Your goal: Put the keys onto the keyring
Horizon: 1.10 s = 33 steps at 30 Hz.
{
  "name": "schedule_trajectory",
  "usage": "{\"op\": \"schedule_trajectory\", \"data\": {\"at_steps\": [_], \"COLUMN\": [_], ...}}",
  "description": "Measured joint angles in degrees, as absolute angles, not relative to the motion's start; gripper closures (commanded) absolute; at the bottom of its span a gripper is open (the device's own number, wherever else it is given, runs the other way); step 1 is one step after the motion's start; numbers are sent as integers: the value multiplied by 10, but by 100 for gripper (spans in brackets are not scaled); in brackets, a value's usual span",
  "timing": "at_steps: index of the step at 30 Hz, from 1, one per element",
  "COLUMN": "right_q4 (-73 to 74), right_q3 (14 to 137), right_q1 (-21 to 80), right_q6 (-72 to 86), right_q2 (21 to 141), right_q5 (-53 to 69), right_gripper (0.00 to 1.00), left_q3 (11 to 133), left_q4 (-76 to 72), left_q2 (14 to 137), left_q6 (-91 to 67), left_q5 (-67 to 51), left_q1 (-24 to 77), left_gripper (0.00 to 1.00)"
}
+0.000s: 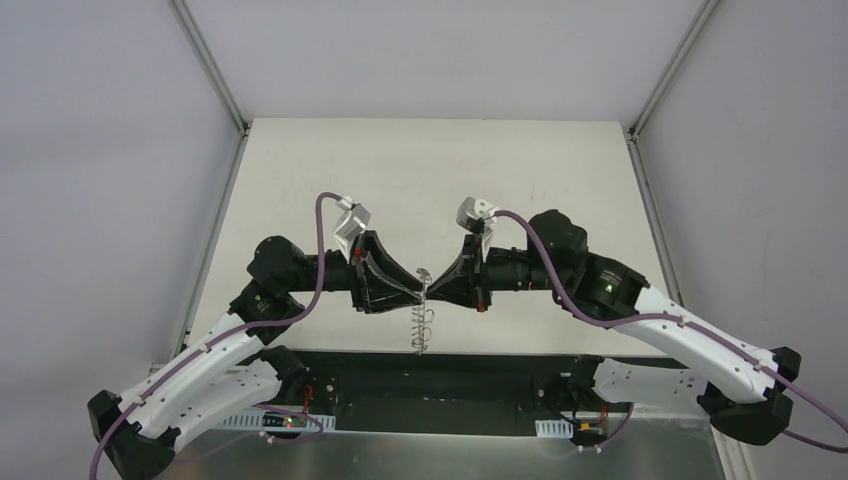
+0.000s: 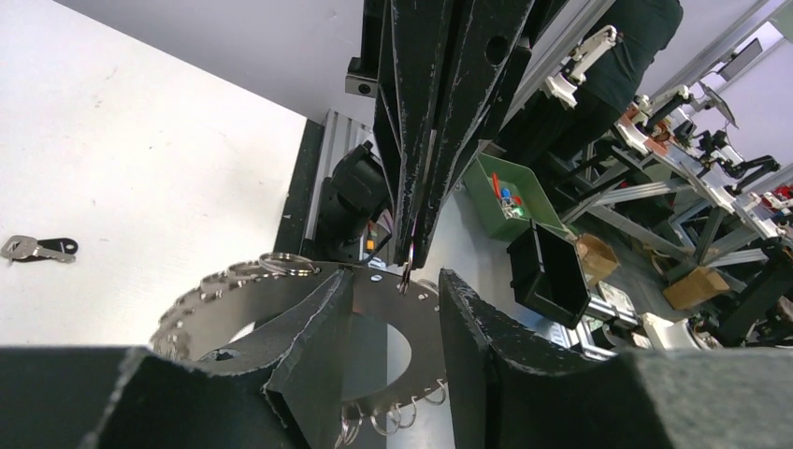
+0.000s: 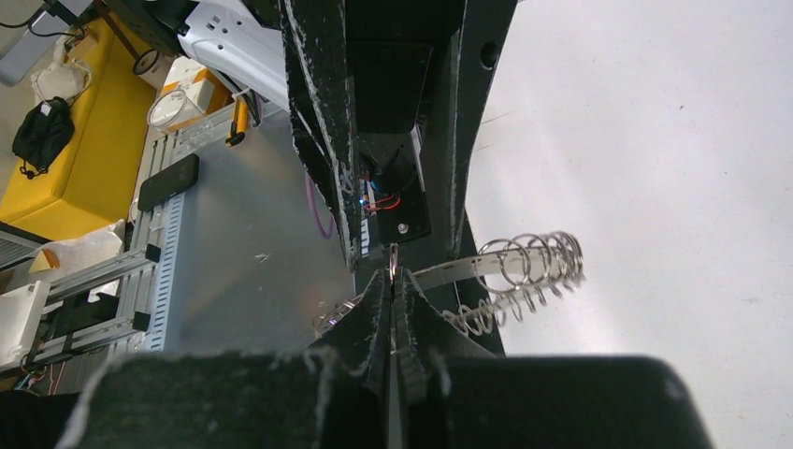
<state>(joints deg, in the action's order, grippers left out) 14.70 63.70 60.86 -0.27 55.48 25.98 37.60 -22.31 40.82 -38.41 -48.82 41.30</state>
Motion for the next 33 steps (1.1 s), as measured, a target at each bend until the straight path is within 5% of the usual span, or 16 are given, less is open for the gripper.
{"op": "schedule_trajectory", "data": {"at_steps": [21, 24, 33], "right_q4": [125, 125, 124], "right_q3": [638, 638, 638], "right_q1": [609, 609, 610], "right_q6": [-3, -3, 8], "right_q2": [568, 568, 568], "right_q5": [260, 260, 264], "right_gripper": [100, 100, 100], "left_q3": [370, 369, 354], "left_q4": [-245, -249, -277], "left_q2": [408, 408, 401], "left_q6": [-390, -390, -397], "left_q5": [-499, -504, -507], "left_q1": [413, 413, 413], "left_gripper": [88, 100, 100]}}
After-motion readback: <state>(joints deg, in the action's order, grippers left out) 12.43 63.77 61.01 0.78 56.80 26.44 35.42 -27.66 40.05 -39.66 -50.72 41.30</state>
